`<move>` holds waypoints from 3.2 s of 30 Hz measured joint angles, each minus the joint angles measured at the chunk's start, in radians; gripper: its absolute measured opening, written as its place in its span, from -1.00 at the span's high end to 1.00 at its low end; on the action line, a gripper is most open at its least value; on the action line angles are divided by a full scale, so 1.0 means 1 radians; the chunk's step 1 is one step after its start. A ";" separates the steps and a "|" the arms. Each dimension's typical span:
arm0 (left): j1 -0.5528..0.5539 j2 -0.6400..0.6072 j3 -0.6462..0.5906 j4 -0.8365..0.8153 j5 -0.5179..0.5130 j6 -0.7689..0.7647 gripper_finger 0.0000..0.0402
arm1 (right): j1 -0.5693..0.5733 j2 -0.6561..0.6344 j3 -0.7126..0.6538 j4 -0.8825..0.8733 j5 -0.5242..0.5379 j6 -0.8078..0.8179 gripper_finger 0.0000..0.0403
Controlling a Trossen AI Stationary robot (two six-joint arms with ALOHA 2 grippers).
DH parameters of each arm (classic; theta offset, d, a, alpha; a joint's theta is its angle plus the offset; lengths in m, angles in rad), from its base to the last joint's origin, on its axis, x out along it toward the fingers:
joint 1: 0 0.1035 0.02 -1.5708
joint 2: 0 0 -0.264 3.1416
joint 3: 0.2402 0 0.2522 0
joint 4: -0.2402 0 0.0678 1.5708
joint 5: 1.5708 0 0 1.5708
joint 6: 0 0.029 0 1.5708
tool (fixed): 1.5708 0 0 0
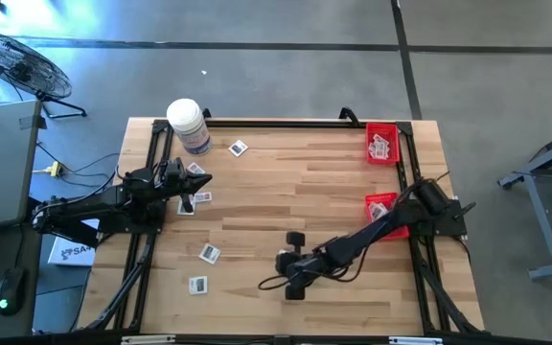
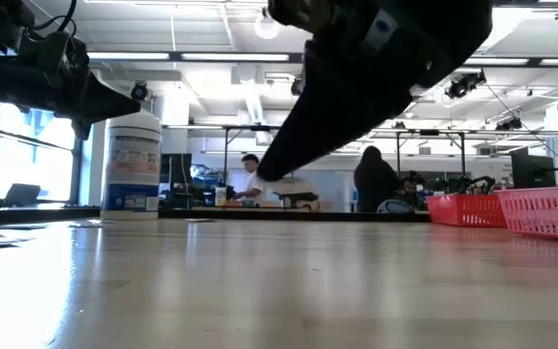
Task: Pick & Place First Aid Supplies
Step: Put the ointment pack into the top basket, then put the towelette pack into the bottom basket
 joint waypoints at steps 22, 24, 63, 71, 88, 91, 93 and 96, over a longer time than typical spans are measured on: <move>0.000 0.000 0.000 0.000 0.000 0.000 1.00 | -0.469 -0.788 -0.440 -0.657 0.314 0.368 1.00; 0.000 0.000 0.000 0.000 0.000 0.000 1.00 | -0.587 -0.846 -0.469 -0.710 0.338 0.336 1.00; 0.000 0.000 0.000 0.000 0.000 0.000 1.00 | -1.261 -0.763 -0.909 0.155 0.230 -0.140 0.76; 0.000 0.000 0.000 0.000 0.000 0.000 1.00 | -1.216 -0.768 -0.783 0.158 0.158 -0.164 0.61; 0.000 0.000 0.000 0.000 0.000 0.000 1.00 | -0.863 -0.438 -0.260 0.123 -0.116 -0.208 0.61; 0.000 0.000 0.000 0.000 0.000 0.000 1.00 | -0.798 -0.311 -0.150 0.105 -0.125 -0.208 0.61; 0.000 0.000 0.000 0.000 0.000 0.000 1.00 | -0.765 -0.228 -0.066 0.080 -0.161 -0.217 0.61; 0.000 0.000 0.000 0.000 0.000 0.000 1.00 | -0.735 -0.112 0.066 0.023 -0.204 -0.248 0.61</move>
